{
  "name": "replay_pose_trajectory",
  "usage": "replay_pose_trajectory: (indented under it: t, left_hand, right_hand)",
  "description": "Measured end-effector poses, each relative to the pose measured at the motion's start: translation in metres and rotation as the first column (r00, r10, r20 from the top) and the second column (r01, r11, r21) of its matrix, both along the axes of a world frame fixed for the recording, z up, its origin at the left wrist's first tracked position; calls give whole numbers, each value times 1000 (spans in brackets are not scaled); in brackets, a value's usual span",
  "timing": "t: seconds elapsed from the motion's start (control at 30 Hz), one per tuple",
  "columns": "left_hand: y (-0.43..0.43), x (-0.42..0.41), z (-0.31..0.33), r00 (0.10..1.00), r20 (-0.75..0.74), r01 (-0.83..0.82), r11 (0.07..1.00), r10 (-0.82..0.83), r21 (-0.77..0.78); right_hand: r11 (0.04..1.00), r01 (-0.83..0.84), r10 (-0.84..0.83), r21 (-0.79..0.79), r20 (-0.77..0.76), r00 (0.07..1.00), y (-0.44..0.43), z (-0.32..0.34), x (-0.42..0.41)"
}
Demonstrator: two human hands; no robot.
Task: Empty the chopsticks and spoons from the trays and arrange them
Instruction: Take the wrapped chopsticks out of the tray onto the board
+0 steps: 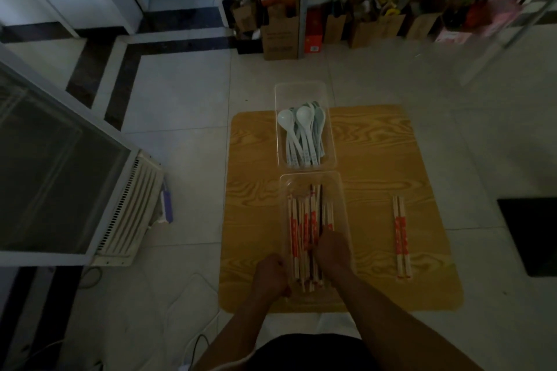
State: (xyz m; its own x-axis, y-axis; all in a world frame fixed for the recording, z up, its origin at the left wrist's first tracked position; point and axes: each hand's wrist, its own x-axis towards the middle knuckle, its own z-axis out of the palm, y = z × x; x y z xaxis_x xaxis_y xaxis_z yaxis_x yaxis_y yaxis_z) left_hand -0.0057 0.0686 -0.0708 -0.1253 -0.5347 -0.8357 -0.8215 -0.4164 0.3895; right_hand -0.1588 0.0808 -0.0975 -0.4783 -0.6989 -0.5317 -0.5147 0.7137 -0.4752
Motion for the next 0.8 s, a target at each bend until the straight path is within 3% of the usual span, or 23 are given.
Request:
replay_pose_trajectory:
  t: [0.13,0.33,0.47,0.57,0.63,0.8]
  left_hand:
    - [-1,-2,-1,999,-5,-43,999,43,27]
    - [-2,-3,-2,999,35,-34,999,32,38]
    - [-3,-7,-2,996,73,-47,998,44,37]
    - [-3,-10,-5,994,110,6,1000,-6,0]
    - [-2,-13,-6,986,156,59,998,-57,-12]
    - [0,-21,-2,947,284,166,986,-150,-31]
  right_hand:
    - [999,28,-29,44,29,999,-3,-11,-5]
    - [987,-69,63,147,43,997,-8,13,-8]
    - [996,-79,83,-50,85,993,-23,32,-23]
    - [965,7,16,-261,83,996,-33,53,-62]
    - [947,71,-61,-312,41,997,-30,61,-102]
    - [960,232,-252,-154,-123,960,17,43,-197]
